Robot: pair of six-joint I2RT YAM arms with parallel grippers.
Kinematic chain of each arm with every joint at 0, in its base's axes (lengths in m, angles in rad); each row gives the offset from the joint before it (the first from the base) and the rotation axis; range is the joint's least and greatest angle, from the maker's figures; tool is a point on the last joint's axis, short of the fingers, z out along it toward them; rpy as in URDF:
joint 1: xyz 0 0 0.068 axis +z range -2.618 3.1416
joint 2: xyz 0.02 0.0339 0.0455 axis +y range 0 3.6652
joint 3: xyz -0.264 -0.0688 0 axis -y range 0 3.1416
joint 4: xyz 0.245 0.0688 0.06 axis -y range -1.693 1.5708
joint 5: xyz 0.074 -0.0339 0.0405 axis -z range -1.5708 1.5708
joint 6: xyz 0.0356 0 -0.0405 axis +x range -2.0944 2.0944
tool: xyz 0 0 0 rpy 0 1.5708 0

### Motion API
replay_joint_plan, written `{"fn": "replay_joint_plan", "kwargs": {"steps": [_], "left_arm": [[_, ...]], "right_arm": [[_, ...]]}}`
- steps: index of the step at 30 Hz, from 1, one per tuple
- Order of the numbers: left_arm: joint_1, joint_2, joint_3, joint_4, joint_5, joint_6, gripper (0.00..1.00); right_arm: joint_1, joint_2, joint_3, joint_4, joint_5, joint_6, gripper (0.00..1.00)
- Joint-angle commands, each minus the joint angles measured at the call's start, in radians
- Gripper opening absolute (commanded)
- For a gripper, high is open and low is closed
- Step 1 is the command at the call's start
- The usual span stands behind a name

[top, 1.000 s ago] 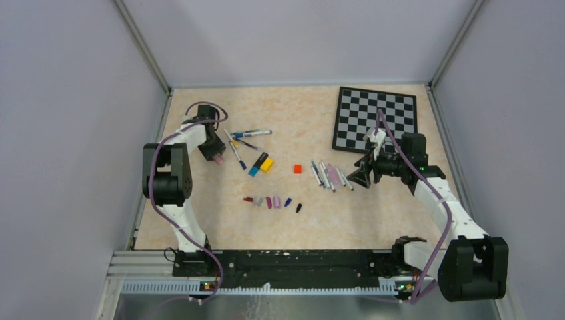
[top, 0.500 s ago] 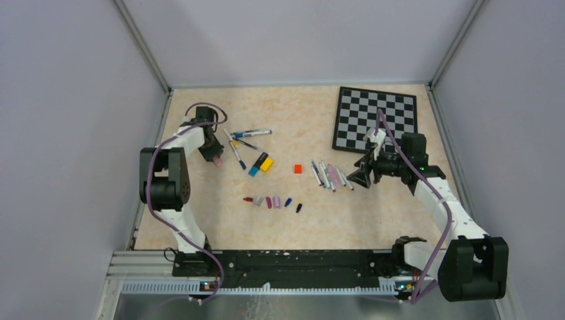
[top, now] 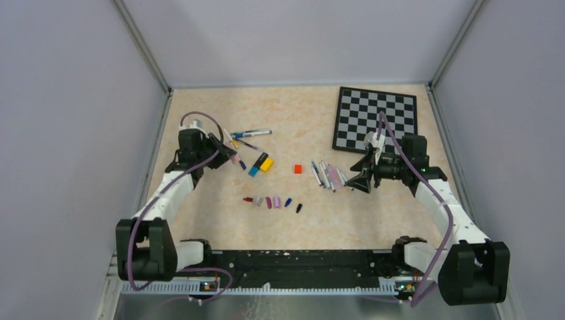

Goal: Open the pen caps
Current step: Pick up the pen from the center of the board.

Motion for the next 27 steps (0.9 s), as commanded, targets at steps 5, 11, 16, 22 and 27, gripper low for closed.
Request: {"fn": "replay_joint_plan", "kwargs": {"steps": [5, 11, 16, 22, 27], "left_arm": [[-0.258, -0.217, -0.142, 0.398, 0.133, -0.280, 0.12], [-0.511, -0.205, -0.136, 0.532, -0.023, -0.424, 0.11], [-0.695, -0.086, -0.034, 0.568, -0.202, -0.503, 0.11], [-0.869, 0.063, 0.134, 0.498, -0.404, -0.542, 0.10], [-0.941, 0.167, 0.239, 0.412, -0.505, -0.613, 0.09]], "right_arm": [[-0.007, -0.032, 0.126, -0.228, -0.229, -0.232, 0.62], [0.001, -0.058, 0.216, -0.263, -0.234, -0.129, 0.62], [0.043, -0.052, 0.242, -0.076, -0.088, 0.147, 0.62], [0.087, -0.030, 0.251, -0.001, -0.032, 0.315, 0.62], [0.090, -0.026, 0.210, 0.094, 0.024, 0.450, 0.63]]}}
